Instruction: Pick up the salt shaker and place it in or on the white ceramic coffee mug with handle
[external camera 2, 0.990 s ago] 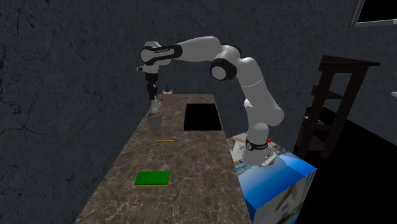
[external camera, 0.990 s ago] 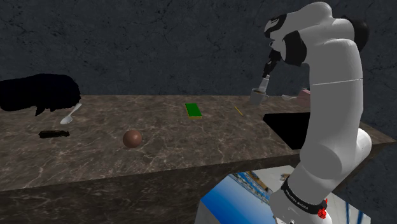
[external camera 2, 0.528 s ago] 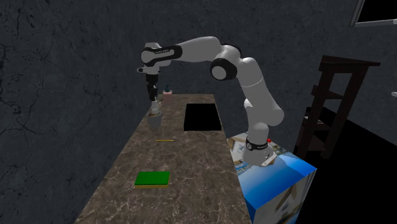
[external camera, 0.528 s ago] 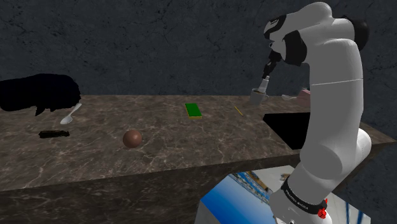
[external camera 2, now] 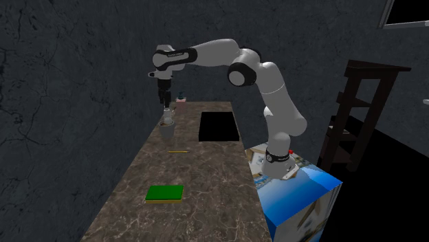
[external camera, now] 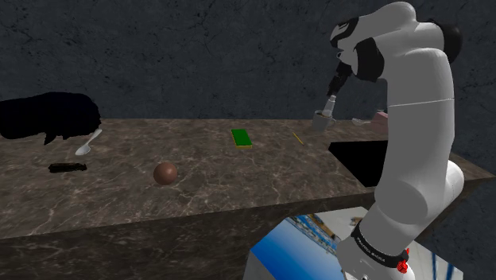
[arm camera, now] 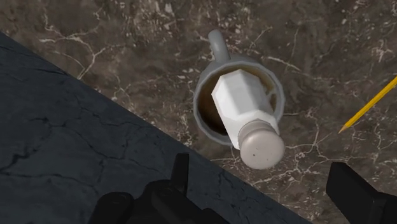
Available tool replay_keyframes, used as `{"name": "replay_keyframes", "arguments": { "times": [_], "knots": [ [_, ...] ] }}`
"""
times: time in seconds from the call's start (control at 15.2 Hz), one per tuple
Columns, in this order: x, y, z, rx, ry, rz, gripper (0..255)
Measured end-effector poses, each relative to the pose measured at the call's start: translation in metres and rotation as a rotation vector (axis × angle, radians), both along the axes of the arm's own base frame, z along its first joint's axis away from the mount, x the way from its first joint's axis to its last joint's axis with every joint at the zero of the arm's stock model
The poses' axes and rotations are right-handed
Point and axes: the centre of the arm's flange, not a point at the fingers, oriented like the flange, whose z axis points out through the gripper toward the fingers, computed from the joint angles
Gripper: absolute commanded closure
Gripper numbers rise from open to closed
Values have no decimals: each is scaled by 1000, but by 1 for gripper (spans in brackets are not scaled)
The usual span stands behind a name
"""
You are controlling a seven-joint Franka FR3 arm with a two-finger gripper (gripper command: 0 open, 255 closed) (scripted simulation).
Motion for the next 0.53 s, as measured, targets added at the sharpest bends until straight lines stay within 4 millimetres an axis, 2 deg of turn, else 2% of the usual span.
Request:
{"name": "replay_keyframes", "arguments": {
  "times": [0.26,0.53],
  "knots": [
    [-4,-4,37,-1,-1,0,0],
    [-5,-2,43,0,0,0,0]
  ]
}}
